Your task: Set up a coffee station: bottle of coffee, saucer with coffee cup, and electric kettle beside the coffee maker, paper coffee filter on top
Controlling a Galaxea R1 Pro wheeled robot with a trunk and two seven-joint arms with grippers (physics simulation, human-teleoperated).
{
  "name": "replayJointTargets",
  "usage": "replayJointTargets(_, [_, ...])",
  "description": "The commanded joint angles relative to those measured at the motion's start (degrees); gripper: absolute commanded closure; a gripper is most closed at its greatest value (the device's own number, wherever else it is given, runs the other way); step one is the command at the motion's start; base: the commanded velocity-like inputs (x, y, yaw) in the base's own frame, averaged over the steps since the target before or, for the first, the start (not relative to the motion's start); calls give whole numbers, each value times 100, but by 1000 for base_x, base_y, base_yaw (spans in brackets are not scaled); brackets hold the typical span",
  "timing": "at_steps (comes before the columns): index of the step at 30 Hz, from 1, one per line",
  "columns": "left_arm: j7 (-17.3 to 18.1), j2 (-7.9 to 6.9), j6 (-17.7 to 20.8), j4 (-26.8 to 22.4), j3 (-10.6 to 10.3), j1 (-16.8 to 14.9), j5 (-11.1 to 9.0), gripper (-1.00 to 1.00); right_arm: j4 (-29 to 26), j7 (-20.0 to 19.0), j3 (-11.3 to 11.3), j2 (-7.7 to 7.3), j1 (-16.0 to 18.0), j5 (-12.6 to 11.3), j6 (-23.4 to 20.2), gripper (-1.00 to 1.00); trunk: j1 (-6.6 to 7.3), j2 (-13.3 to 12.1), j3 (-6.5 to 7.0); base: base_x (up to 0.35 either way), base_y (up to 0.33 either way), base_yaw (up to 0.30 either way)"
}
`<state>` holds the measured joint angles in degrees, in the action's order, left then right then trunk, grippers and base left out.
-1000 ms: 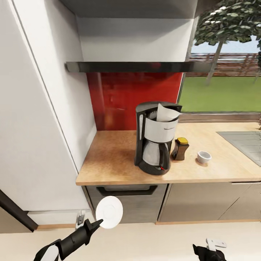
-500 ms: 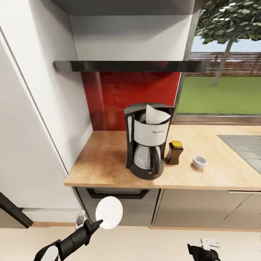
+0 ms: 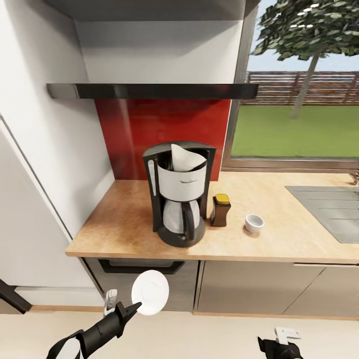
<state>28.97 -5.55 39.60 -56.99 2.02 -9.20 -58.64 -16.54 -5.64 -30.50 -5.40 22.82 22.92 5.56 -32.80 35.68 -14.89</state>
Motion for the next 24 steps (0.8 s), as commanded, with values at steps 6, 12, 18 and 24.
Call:
replayJointTargets(6, [-23,1,31,-6,10,-3,1,100,1,-33,-53,13,4,71,24,-100,-1,7,-8,0,-286,0])
replayJointTargets(12, [-23,1,31,-6,13,-3,1,100,1,-33,-51,20,4,72,24,-100,-1,7,-8,0,-286,0])
replayJointTargets(18, [-23,-2,31,-6,12,-3,1,100,9,-26,-44,22,3,87,24,-100,-1,7,-8,0,-286,0])
replayJointTargets(24, [-23,-1,31,-6,12,-3,1,100,10,-25,-44,22,5,89,24,-100,-1,7,-8,0,-286,0])
